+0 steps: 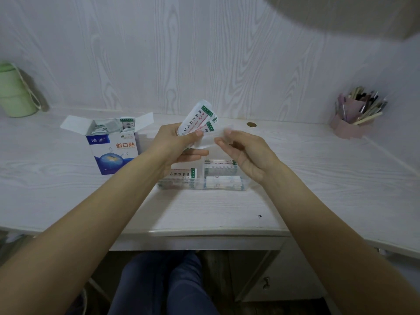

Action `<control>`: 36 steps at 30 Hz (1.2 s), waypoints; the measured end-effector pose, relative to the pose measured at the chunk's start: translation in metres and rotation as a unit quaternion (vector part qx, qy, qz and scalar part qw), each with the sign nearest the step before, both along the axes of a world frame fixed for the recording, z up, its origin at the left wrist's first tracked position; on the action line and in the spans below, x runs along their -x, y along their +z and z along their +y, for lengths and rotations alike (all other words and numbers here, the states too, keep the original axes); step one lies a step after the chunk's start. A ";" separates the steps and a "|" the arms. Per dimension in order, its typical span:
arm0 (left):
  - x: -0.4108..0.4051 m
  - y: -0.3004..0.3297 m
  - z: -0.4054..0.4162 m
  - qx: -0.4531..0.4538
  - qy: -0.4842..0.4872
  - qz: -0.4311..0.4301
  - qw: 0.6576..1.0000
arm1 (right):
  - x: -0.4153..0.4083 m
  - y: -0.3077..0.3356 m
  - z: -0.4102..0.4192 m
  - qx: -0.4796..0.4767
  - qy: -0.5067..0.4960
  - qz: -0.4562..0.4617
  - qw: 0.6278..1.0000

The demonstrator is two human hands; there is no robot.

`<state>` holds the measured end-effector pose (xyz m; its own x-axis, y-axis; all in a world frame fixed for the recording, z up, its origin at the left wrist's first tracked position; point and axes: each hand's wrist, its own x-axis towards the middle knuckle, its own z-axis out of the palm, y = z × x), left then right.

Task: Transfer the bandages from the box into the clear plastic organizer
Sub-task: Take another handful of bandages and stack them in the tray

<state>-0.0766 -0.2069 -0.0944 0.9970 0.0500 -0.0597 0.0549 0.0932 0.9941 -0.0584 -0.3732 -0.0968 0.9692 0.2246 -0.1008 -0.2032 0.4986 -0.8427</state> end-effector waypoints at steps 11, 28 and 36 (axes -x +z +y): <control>-0.007 0.001 0.002 -0.002 0.020 -0.046 0.999 | -0.015 0.007 -0.013 0.241 0.018 -0.037 0.970; -0.004 -0.004 0.006 0.010 0.014 -0.049 0.999 | -0.028 -0.010 -0.008 0.647 -0.002 -0.258 0.717; -0.003 -0.005 0.008 0.003 0.015 -0.045 0.999 | -0.030 -0.007 -0.017 0.617 0.009 -0.221 0.755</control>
<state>-0.0732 -0.1987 -0.0997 0.9963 0.0798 0.0304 -0.0383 0.0993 0.9943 -0.0288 -0.3898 -0.1039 0.9674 0.2374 0.0888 0.2368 -0.7217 -0.6504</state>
